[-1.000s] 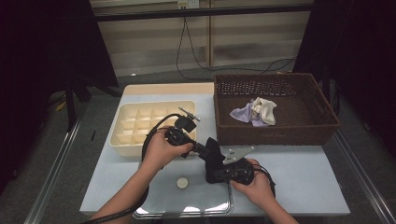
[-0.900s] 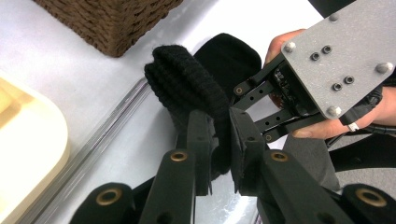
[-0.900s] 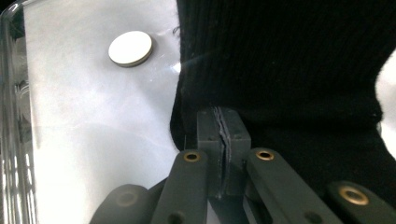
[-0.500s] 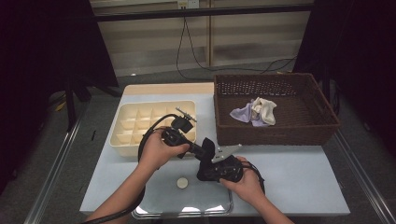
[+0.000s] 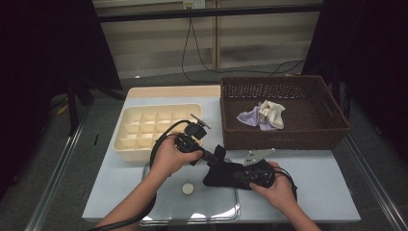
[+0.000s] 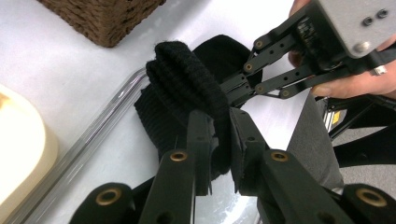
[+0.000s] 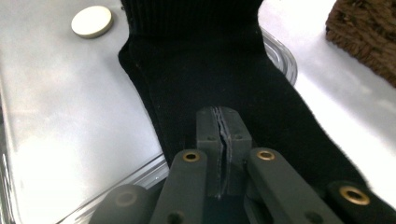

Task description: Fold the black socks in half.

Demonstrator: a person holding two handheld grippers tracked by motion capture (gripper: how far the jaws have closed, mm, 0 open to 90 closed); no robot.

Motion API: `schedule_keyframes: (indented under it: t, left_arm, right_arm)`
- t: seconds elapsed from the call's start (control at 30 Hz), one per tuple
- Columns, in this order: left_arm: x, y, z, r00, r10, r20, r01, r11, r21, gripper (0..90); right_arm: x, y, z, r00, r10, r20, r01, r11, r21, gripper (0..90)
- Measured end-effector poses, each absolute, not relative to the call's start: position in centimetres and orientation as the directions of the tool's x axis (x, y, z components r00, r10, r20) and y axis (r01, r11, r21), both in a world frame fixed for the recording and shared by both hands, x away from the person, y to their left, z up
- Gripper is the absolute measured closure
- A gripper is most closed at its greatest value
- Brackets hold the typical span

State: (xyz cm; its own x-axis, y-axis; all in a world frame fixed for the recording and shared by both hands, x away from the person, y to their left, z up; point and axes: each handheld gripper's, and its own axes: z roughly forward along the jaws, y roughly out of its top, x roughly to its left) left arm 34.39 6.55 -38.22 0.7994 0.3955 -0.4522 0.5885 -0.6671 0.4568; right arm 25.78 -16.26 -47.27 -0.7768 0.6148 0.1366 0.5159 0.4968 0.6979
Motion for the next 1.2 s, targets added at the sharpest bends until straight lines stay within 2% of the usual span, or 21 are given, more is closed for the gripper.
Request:
schedule_keyframes:
  t: [0.63,0.83,0.97,1.2]
  left_arm:
    - [33.6,1.7,-40.6,0.8,0.395,-0.451,0.581,-0.694,0.424,79.9]
    - [33.2,0.8,-41.1,0.82,0.396,-0.412,0.555,-0.725,0.407,79.8]
    - [33.1,0.6,-41.6,0.816,0.393,-0.425,0.558,-0.729,0.397,79.8]
    - [32.6,-0.1,-41.5,0.825,0.378,-0.42,0.545,-0.727,0.418,79.4]
  right_arm:
    - [25.8,-16.8,-47.7,-0.776,0.613,0.151,0.529,0.501,0.685,90.0]
    - [25.7,-17.1,-47.2,-0.775,0.615,0.147,0.531,0.507,0.679,89.8]
    - [25.7,-18.6,-46.2,-0.753,0.643,0.142,0.54,0.479,0.692,90.0]
    - [25.7,-18.9,-47.4,-0.747,0.651,0.137,0.558,0.502,0.66,90.0]
